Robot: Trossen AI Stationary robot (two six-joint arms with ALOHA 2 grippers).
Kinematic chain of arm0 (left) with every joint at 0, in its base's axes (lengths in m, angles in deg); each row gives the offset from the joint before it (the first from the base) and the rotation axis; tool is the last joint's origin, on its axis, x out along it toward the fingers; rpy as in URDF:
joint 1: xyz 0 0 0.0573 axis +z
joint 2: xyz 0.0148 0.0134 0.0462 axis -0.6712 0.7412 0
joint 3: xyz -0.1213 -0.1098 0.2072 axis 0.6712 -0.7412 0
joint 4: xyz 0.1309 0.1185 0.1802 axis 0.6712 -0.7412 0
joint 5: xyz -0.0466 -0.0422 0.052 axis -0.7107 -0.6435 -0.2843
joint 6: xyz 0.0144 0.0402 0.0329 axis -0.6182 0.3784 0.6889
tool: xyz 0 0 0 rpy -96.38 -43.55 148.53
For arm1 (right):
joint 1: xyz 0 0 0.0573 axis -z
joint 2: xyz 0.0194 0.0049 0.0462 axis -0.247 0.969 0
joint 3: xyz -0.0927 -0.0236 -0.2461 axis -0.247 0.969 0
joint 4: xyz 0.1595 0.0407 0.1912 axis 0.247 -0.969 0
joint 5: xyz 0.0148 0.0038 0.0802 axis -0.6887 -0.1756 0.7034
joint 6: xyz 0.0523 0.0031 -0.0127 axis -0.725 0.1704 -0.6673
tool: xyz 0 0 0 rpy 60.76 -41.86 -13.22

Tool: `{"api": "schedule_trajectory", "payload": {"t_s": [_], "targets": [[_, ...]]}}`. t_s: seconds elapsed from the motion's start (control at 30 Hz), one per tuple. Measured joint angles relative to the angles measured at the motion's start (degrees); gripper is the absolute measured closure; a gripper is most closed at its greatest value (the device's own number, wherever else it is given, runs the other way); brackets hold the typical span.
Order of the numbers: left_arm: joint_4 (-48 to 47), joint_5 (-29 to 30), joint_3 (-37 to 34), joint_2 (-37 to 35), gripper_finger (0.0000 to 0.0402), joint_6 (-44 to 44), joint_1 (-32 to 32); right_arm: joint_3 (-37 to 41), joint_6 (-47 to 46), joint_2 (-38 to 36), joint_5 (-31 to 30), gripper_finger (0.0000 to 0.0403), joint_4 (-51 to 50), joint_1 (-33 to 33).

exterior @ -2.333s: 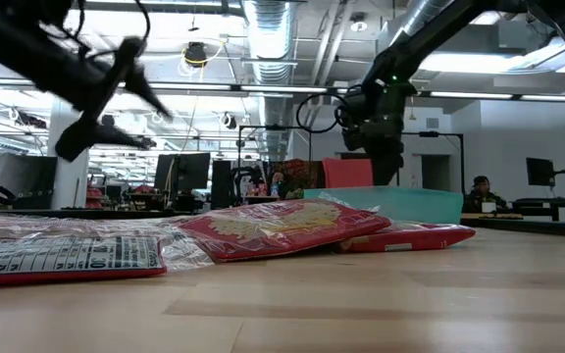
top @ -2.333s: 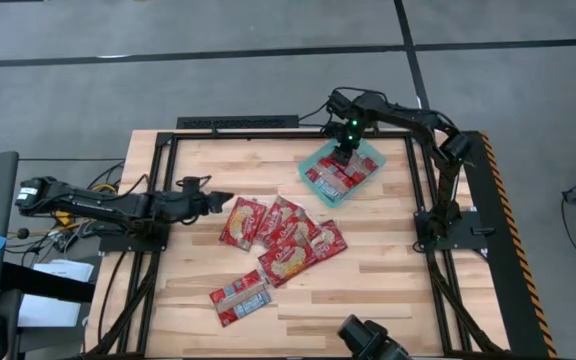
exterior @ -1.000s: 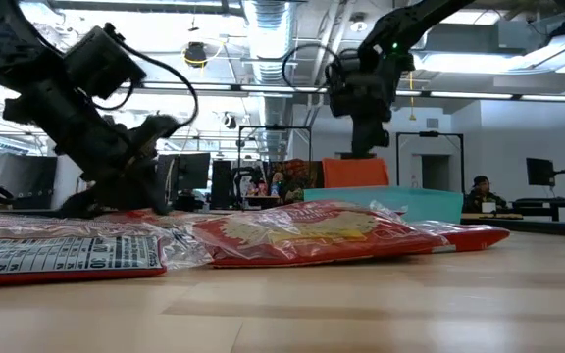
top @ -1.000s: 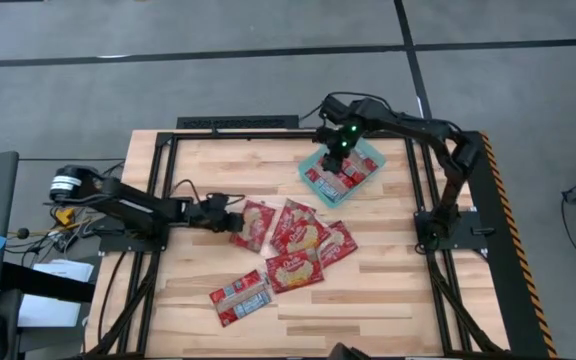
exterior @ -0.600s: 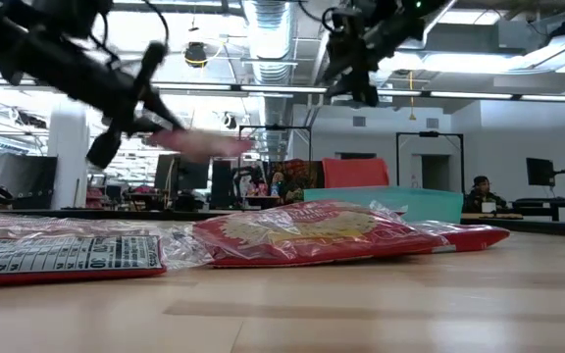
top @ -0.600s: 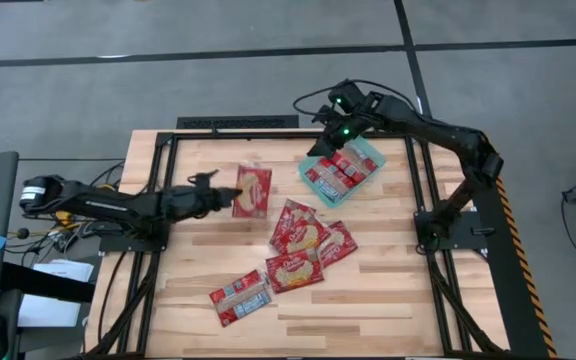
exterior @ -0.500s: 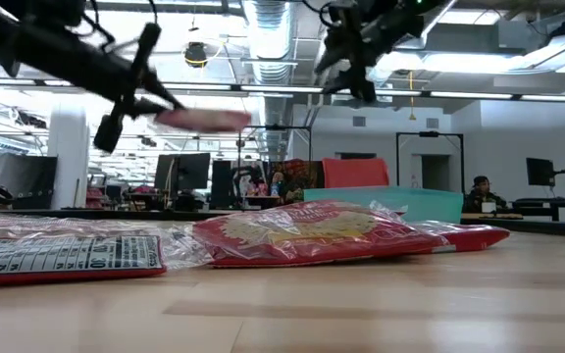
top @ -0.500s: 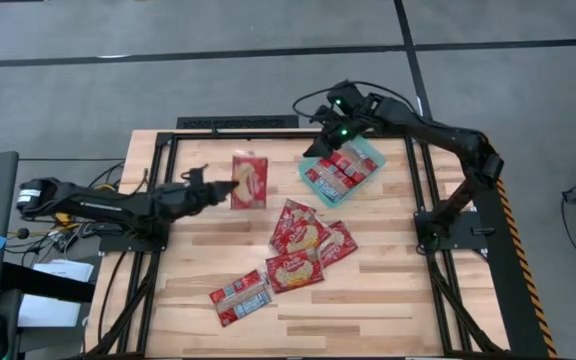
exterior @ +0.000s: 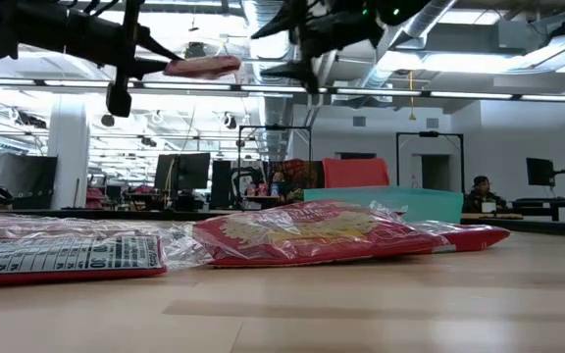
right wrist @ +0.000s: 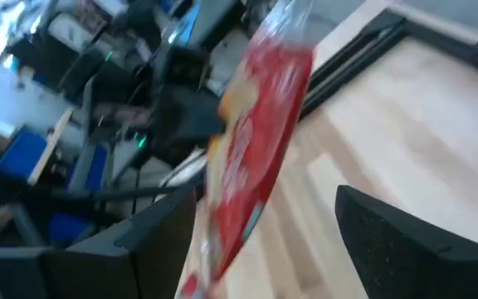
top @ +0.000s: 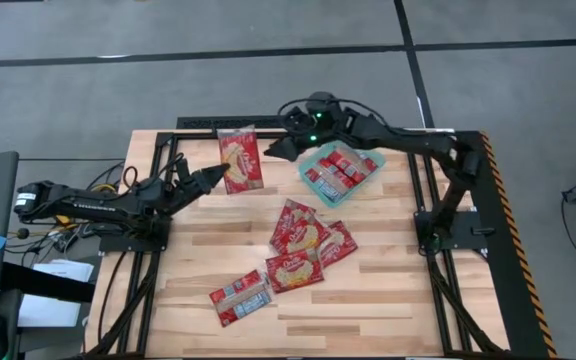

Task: Sort popcorn bags into baskets
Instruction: Put the red popcorn bag into the green bin

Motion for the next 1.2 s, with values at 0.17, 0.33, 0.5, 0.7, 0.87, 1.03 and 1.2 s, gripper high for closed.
{"api": "schedule_trajectory", "payload": {"t_s": [0.17, 0.33, 0.5, 0.7, 0.87, 1.03, 1.2], "targets": [[0.3, 0.3, 0.0, 0.0, 0.0401, 0.3, 0.0, -0.2, -3.4, 3.2, 0.8, 0.0094, 6.9, -1.5], [0.3, 0.3, 0.0, 0.0, 0.0401, 0.3, 0.0, -0.1, -5.2, 6.0, 0.3, 0.0093, 10.3, -2.9], [0.3, 0.8, 0.0, 0.0, 0.0401, 0.4, 0.0, -0.2, -5.7, 6.9, 0.4, 0.0121, 11.5, -3.1], [0.1, 0.8, 0.0, 0.8, 0.0394, -0.2, 0.0, -0.2, -5.3, 7.6, 1.9, 0.0233, 12.4, -2.6], [0.4, 0.1, 0.0, 2.6, 0.0392, -2.0, 0.0, -0.1, -3.0, 7.5, 2.2, 0.0359, 12.3, -2.3], [0.5, 0.3, 0.0, 3.8, 0.0391, -4.7, 0.0, -0.1, -3.2, 7.5, 3.3, 0.0378, 12.0, -1.9], [0.6, -0.5, 0.2, 3.6, 0.0389, -2.8, 0.0, -0.1, -3.5, 6.9, 7.8, 0.0389, 11.4, 1.0]]}}
